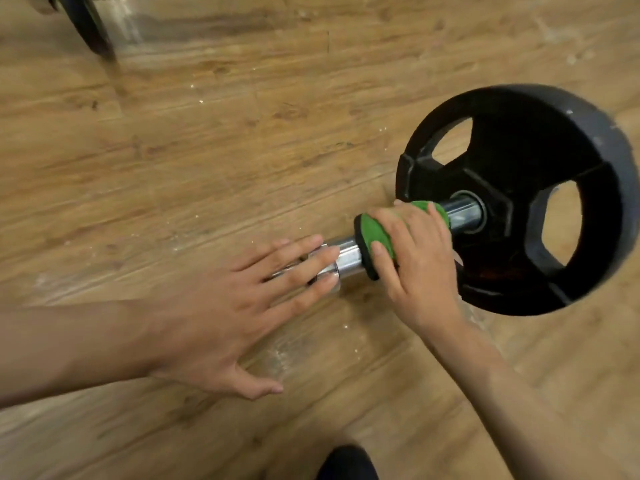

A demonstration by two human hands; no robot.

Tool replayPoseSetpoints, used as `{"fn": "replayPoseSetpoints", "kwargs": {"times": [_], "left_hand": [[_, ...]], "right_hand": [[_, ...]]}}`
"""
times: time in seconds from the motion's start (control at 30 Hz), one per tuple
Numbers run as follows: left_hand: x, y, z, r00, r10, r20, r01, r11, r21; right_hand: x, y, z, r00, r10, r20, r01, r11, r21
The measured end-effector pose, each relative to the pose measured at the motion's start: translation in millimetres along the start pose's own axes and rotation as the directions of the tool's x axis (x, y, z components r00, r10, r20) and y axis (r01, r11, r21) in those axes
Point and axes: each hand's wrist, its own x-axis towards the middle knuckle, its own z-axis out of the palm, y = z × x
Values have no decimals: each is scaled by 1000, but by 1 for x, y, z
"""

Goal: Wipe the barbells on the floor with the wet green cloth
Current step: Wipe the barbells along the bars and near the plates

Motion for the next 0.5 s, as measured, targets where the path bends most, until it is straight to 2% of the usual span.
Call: {"fn": "replayPoseSetpoints", "kwargs": {"times": [0.07,0.13,0.2,0.23,0.27,0.33,0.43,0.47,0.5], "left_hand": [[-1,8,2,1000,4,-3,-4,1000,7],[0,15,2,1000,10,-2,-10,1000,12],[2,21,4,1000,20,2,-20,1000,18],[3,24,4,1000,17,7,-17,1000,21],[3,26,4,1000,14,15,-14,1000,21],[3,31,3,1000,16,25,-17,1000,25],[1,33,0,999,25,28,-26,999,45],[-1,34,0,999,26,31,-27,999,46],[-2,36,0,999,26,33,-27,999,45]], "right_hand": [[-6,26,-8,993,120,-18,-120,993,-1],[0,35,-9,954,291,-77,-291,957,8],[3,16,-3,892,426,-153,-433,901,-17],[2,1,1,883,432,-183,-442,897,-19],[-2,-14,5,904,383,-191,-394,919,-22],[-18,-37,9,976,170,-135,-171,985,3],[-36,-20,3,991,-127,-46,130,989,75],[-38,-4,1,987,-155,-38,157,986,57],[-38,11,-1,992,-114,-47,116,992,43]]}}
